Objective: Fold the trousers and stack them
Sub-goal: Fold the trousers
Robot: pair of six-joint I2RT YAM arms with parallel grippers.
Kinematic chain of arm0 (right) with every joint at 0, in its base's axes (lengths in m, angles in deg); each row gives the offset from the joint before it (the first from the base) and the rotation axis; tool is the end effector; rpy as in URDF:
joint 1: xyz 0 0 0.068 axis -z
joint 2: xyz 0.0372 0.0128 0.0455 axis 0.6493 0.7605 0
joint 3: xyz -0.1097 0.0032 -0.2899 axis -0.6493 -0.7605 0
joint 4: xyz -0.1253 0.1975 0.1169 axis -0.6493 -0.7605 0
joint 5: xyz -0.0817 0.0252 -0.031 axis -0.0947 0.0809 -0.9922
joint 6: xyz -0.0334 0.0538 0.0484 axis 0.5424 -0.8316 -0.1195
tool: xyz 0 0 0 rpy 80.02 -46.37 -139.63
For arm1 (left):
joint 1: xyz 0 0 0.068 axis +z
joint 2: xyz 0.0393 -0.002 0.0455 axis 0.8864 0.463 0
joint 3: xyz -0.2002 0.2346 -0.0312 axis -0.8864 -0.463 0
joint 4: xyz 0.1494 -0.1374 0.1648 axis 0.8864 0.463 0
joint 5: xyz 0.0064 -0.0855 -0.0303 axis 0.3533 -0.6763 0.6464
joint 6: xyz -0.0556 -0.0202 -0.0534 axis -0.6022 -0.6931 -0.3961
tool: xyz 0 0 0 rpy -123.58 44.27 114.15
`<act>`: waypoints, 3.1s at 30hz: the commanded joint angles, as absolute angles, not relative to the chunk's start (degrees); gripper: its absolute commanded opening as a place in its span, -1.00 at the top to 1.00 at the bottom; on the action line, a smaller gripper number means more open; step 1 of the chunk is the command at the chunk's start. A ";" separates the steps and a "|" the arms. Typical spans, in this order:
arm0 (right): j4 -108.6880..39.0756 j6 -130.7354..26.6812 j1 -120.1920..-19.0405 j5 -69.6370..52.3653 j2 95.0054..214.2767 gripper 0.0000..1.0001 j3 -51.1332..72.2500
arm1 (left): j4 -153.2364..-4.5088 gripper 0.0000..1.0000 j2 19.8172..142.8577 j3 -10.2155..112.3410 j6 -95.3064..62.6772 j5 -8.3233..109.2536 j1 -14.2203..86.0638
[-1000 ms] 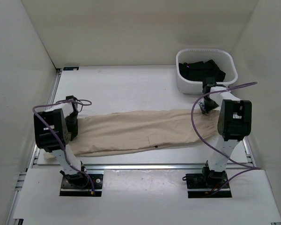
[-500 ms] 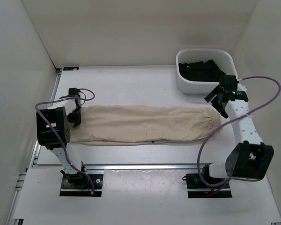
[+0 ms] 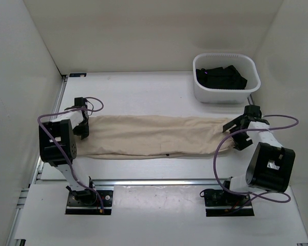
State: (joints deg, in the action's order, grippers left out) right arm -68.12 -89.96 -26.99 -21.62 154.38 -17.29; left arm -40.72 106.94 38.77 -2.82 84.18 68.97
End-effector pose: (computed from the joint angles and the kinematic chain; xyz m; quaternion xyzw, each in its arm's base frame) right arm 0.2568 -0.0682 0.1976 0.4845 0.8505 0.0098 0.2046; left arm 0.3263 0.0672 0.1616 -0.0638 0.9676 0.2263 0.0924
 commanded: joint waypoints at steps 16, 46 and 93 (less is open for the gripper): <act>-56.89 -94.43 -21.26 -17.68 168.49 1.00 -18.92 | -36.79 -0.30 102.17 35.06 -4.73 79.29 68.14; -88.91 -91.71 -105.87 -66.83 187.55 1.00 39.27 | -30.54 -0.30 109.99 37.60 -4.73 76.66 61.45; -61.01 -65.27 -102.18 -29.45 190.18 1.00 20.15 | -28.87 -0.33 108.24 38.13 -4.73 78.33 61.45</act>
